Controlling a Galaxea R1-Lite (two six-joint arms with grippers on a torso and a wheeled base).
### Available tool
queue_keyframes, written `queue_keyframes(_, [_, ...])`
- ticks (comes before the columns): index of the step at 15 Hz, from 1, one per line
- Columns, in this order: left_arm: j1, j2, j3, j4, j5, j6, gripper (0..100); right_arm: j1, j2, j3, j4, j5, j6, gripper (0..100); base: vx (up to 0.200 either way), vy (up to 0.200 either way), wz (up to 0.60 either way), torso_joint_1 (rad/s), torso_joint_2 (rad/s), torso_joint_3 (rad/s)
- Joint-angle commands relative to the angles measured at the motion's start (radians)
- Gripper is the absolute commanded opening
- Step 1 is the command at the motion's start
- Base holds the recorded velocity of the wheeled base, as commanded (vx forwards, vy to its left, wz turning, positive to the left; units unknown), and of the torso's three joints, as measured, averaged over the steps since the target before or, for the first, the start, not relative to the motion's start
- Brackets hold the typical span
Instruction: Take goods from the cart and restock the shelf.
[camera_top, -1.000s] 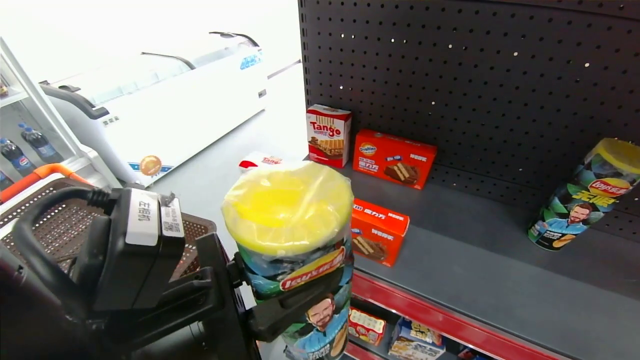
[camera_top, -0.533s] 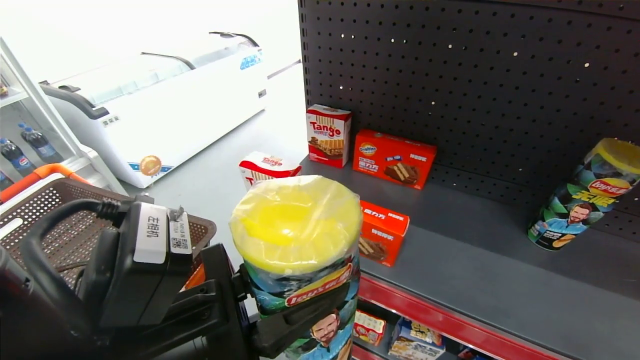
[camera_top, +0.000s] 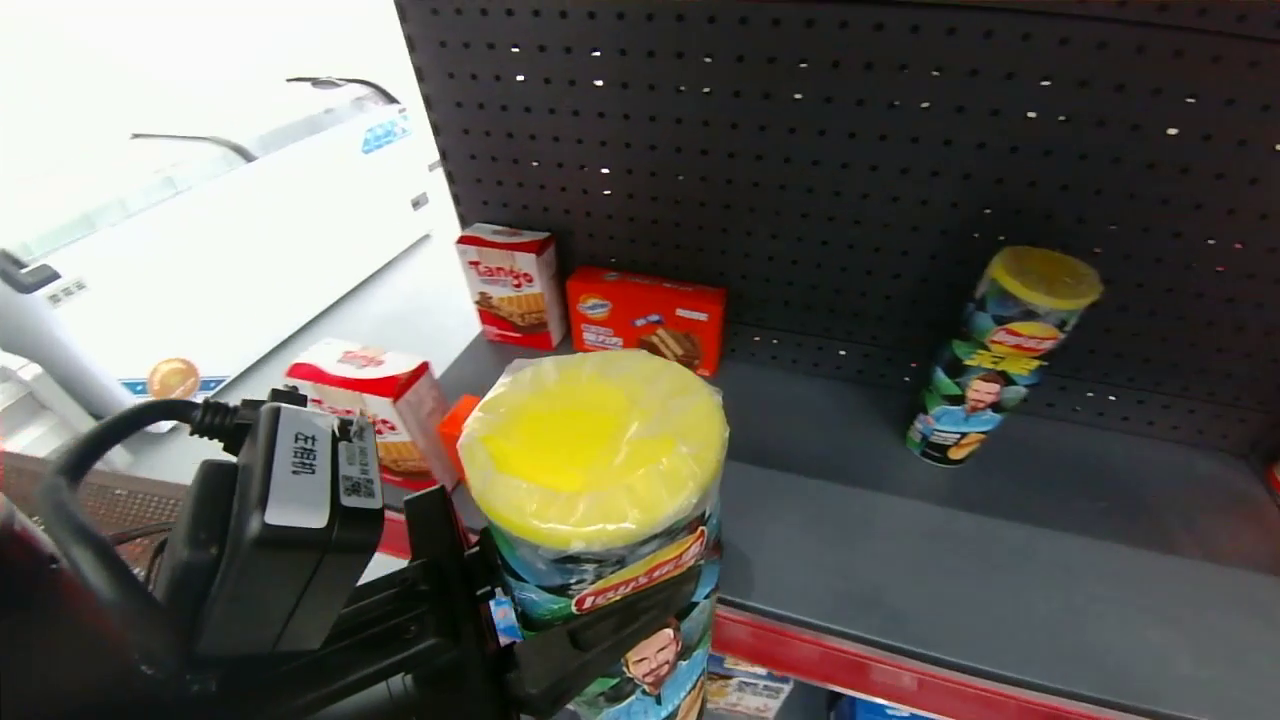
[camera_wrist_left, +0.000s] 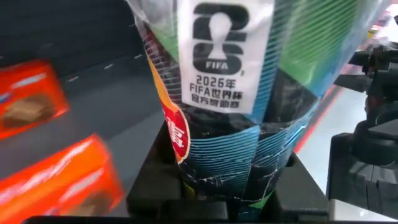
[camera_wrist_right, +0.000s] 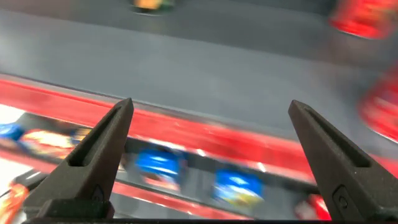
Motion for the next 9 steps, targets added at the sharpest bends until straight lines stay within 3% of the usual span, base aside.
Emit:
queue_keyframes(1, [0.000, 0.002, -0.001, 0.001, -0.001, 0.000, 0, 0.000, 0.000, 0.000, 0.000, 0.000, 0.000, 100, 0.000, 0.000, -0.60, 0.002, 0.00, 0.002])
queue_keyframes(5, [0.000, 0.002, -0.001, 0.001, 0.001, 0.000, 0, 0.000, 0.000, 0.000, 0.000, 0.000, 0.000, 100, 0.000, 0.000, -0.60, 0.005, 0.00, 0.004])
queue_keyframes(9, [0.006, -0.001, 0.004, -0.001, 0.002, 0.000, 0, 0.000, 0.000, 0.000, 0.001, 0.000, -0.002, 100, 0.000, 0.000, 0.00, 0.000, 0.00, 0.000])
